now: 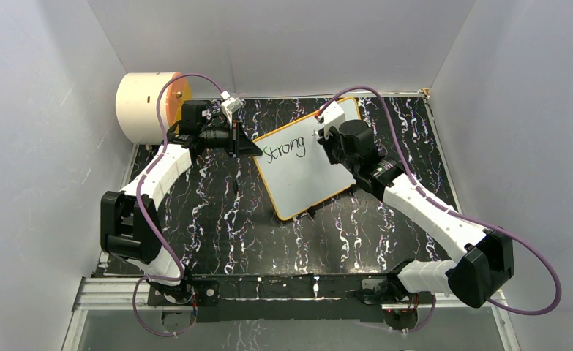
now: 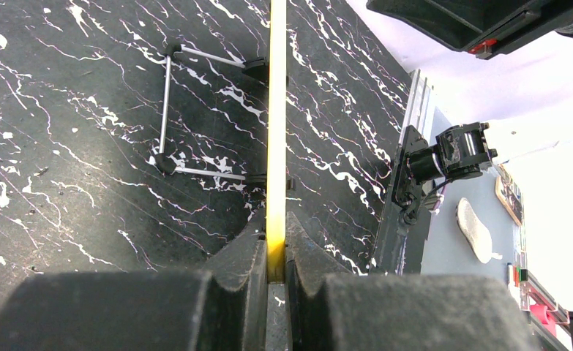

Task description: Write a sentence on the whiteboard

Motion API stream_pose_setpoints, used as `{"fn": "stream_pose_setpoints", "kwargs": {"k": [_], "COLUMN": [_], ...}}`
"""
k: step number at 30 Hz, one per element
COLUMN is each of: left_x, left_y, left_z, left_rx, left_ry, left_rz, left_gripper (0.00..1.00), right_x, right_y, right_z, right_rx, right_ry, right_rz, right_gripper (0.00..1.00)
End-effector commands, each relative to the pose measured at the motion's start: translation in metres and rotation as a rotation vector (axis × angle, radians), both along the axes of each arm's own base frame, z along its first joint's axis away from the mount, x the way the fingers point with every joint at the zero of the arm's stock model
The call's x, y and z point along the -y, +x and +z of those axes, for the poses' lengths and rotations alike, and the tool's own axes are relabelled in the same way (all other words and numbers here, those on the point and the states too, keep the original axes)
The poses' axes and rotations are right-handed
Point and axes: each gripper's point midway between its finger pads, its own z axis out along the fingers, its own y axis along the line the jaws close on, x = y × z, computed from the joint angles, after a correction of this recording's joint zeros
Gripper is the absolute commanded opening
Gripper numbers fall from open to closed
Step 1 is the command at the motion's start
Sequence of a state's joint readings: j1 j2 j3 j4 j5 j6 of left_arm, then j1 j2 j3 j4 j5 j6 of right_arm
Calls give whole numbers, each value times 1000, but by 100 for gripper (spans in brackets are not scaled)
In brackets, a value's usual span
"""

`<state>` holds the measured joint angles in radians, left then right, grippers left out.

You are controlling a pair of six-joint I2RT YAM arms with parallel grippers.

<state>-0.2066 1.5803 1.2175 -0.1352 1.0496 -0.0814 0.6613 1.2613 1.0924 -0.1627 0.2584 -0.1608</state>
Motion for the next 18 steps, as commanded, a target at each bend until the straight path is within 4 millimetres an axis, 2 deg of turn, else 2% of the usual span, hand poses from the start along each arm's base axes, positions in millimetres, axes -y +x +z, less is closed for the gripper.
{"fn": "stream_pose_setpoints", "kwargs": {"k": [1, 18], "left_x": [0, 0], "left_y": [-9, -10], "left_z": [-1, 0], "left_rx": [-6, -4], "left_ry": [0, -1], "left_rz": [-23, -24], "left_gripper": [0, 0], "right_x": [-1, 7], "right_y": [0, -13], "right_z": [19, -3], "right_rx": [27, -40], "right_ry": [32, 0], "right_rz": [6, 8], "right_gripper": [0, 0]}}
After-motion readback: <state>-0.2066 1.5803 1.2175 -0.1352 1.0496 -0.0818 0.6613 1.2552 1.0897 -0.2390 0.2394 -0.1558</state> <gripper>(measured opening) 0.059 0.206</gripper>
